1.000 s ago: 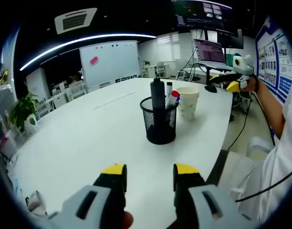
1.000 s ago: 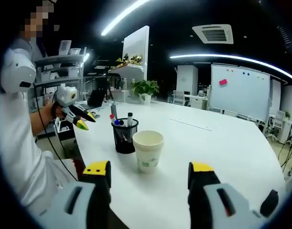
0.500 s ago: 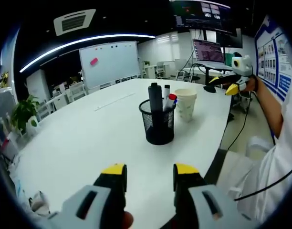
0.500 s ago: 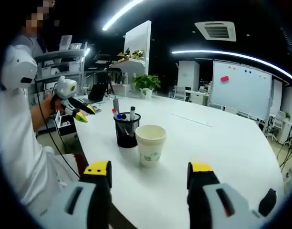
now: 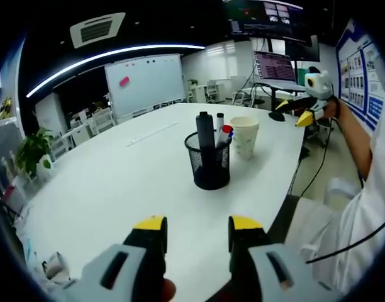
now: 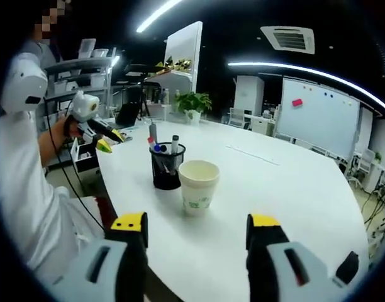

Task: Place the scattered laser pointers and whiteboard markers into the pen holder and stack the scattered paper cups together

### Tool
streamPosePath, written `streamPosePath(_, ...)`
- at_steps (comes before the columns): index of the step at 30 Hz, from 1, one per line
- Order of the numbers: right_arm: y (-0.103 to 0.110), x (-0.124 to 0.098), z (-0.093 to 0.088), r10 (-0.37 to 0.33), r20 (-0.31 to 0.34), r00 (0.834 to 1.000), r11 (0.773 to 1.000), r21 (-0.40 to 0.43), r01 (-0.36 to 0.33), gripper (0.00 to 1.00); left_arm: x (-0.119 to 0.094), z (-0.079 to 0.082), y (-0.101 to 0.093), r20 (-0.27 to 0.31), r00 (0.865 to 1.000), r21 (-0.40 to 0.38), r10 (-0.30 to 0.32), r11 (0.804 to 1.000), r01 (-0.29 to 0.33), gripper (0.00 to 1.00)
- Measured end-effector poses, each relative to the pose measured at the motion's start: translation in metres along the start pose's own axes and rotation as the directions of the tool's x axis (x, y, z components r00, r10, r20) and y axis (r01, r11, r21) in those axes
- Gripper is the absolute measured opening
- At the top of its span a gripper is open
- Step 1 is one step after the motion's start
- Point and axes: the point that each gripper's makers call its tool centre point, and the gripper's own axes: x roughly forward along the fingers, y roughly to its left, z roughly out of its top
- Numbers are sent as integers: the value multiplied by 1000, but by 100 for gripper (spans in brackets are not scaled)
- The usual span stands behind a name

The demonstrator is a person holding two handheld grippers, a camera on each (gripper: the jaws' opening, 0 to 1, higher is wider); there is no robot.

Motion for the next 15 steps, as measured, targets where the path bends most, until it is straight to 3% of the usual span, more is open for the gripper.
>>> streamPosePath(15, 11, -2, -2, 15, -41, 999, 999, -44, -16, 63, -7, 1, -3, -12, 1000, 11, -7, 1000, 7, 39)
